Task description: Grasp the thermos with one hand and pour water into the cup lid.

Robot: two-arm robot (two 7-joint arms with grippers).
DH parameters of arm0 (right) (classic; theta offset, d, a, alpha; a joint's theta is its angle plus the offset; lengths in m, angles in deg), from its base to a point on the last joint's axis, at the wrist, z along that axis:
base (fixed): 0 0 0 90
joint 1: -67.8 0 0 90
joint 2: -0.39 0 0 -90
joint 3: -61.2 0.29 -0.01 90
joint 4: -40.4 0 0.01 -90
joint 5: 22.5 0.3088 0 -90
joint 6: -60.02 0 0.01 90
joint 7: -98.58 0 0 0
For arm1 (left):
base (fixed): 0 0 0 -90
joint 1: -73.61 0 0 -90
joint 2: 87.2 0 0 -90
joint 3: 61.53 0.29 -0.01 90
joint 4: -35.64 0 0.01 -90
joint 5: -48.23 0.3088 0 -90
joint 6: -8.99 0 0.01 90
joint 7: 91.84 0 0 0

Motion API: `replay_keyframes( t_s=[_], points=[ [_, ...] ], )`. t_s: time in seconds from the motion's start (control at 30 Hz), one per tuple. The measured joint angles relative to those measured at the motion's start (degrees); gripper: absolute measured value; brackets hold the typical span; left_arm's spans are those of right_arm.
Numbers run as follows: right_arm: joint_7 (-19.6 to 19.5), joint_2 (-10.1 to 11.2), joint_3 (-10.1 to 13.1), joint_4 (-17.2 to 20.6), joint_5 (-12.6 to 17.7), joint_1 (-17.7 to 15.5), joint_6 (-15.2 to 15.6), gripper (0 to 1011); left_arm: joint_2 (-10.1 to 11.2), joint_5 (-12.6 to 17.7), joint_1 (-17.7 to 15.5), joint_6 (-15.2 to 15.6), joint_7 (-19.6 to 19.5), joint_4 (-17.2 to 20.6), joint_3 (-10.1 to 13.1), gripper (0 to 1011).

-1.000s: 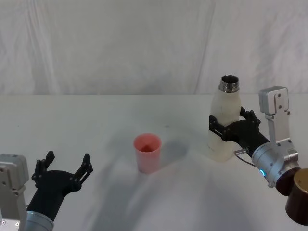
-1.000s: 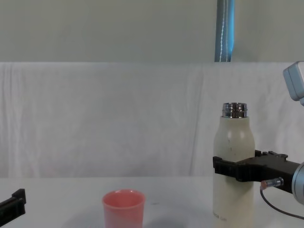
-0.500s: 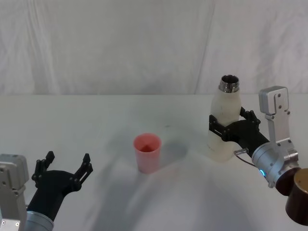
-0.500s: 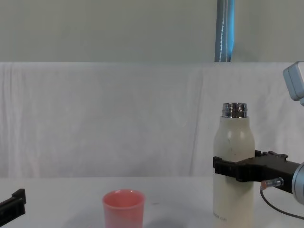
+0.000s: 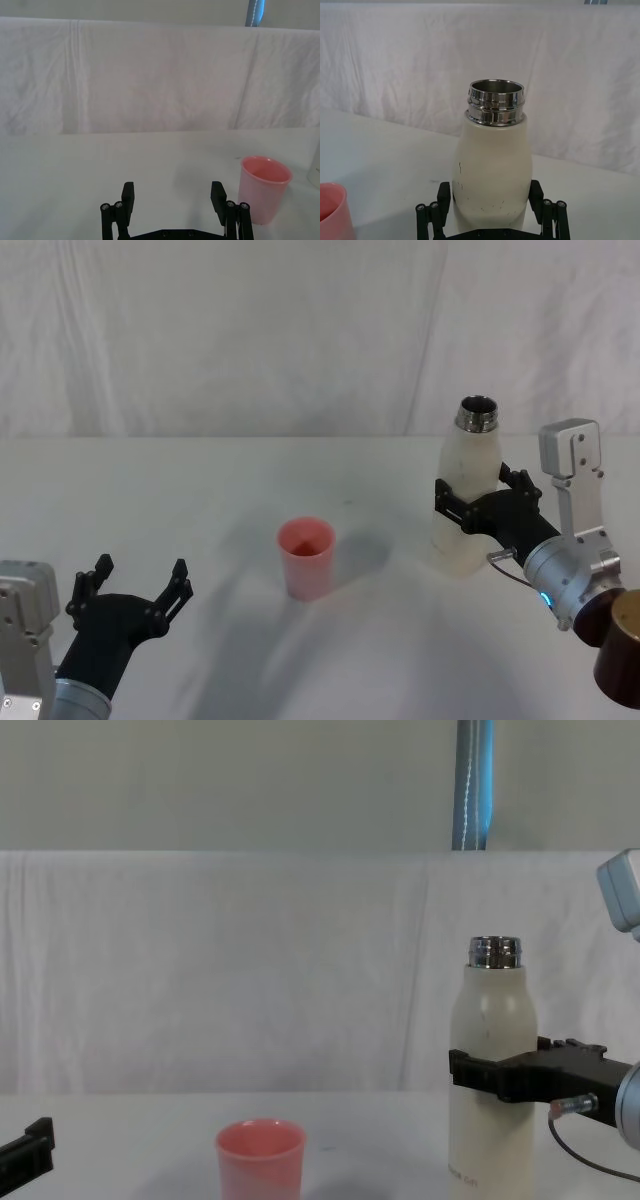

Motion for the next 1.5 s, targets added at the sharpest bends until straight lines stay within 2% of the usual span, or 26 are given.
replay_keyframes(
  t_s=[0.6,1.13,1.5],
  points=[
    [0.82,-0.14,1.06,1.46,3.21,-0.71,3.32,1001,0.00,0.00,0.00,0.00,0.00,0.00,0.00,1001],
    [0.81,1.17,0.96,3.59,4.81,-2.28,4.85,1001,0.00,0.00,0.00,0.00,0.00,0.00,0.00,1001],
    [0.26,2.55,1.79,6.62,5.62,-4.70,6.04,1001,0.00,0.00,0.00,0.00,0.00,0.00,0.00,1001]
  ],
)
